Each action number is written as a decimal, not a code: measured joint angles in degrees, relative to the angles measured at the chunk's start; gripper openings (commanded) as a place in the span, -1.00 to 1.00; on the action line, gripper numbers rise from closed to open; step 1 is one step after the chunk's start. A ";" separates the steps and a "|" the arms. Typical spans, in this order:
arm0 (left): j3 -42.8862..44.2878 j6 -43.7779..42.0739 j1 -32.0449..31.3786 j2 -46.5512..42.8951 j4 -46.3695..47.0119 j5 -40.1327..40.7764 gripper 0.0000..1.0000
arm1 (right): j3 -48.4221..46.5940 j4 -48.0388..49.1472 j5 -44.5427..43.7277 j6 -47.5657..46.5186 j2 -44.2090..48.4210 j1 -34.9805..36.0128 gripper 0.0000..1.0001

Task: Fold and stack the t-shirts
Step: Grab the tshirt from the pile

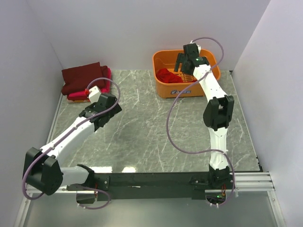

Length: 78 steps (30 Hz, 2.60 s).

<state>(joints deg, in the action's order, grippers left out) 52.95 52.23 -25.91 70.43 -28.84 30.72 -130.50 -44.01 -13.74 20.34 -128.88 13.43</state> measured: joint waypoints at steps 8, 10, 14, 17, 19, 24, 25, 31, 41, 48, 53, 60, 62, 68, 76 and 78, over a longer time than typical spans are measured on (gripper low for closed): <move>1.46 -0.07 0.98 3.52 -0.11 -2.34 0.99 | -1.38 2.36 6.43 -2.32 -6.36 0.61 1.00; 1.46 -0.07 1.14 3.56 -0.13 -2.60 0.99 | -1.66 2.73 7.37 -2.34 -7.65 0.74 1.00; 1.49 -0.07 1.66 3.56 -0.13 -2.99 0.99 | -1.66 2.86 8.74 -2.32 -9.38 0.79 1.00; 1.51 -0.24 2.10 3.67 -0.11 -3.48 0.99 | -1.66 2.93 9.90 -2.19 -10.16 0.79 1.00; 1.51 -0.28 2.32 3.93 -0.09 -3.72 0.99 | -1.66 2.93 10.91 -2.01 -10.32 0.79 1.00; 1.75 -0.39 2.56 5.44 -0.09 -4.24 0.99 | -1.57 3.30 14.53 -0.59 -10.32 0.83 1.00; 1.75 -0.44 2.62 5.62 -0.11 -4.42 0.99 | -1.46 3.21 15.39 -0.15 -10.32 0.85 1.00; 1.75 -0.46 3.06 5.97 -0.09 -5.18 0.99 | -0.20 1.73 20.94 1.01 -10.62 1.38 1.00; 1.79 -0.46 3.34 6.29 -0.09 -5.64 0.99 | -0.20 -0.85 21.20 0.87 -11.19 3.45 0.96; 1.79 -0.46 3.61 6.32 -0.09 -5.64 0.99 | -0.20 -1.38 20.85 1.25 -12.09 3.50 0.63; 1.79 -0.46 3.63 6.62 -0.09 -5.62 0.99 | -0.17 -1.75 20.26 1.18 -12.74 3.63 -0.25; 1.84 -0.46 3.76 7.15 -0.13 -5.62 0.99 | 1.64 -1.40 20.33 1.55 -12.79 3.69 -1.00; 1.84 -0.46 3.82 7.15 -0.15 -5.62 0.99 | 1.88 -0.94 20.48 1.44 -12.76 3.69 -1.00; 1.84 -0.46 3.85 7.15 -0.15 -5.62 0.99 | 2.99 0.46 20.94 0.74 -11.76 3.69 -1.00; 1.84 -0.46 3.87 7.04 -0.13 -5.62 0.99 | 6.32 4.74 20.92 -0.02 -5.31 4.00 -1.00; 1.97 -0.46 3.87 6.97 -0.13 -5.62 0.99 | 6.47 5.90 20.85 -0.28 -2.78 4.20 -1.00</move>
<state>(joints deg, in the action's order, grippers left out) 54.92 51.77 -22.04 77.41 -28.97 25.10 -124.03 -38.11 7.11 20.05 -131.66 17.63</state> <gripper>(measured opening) 0.995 0.093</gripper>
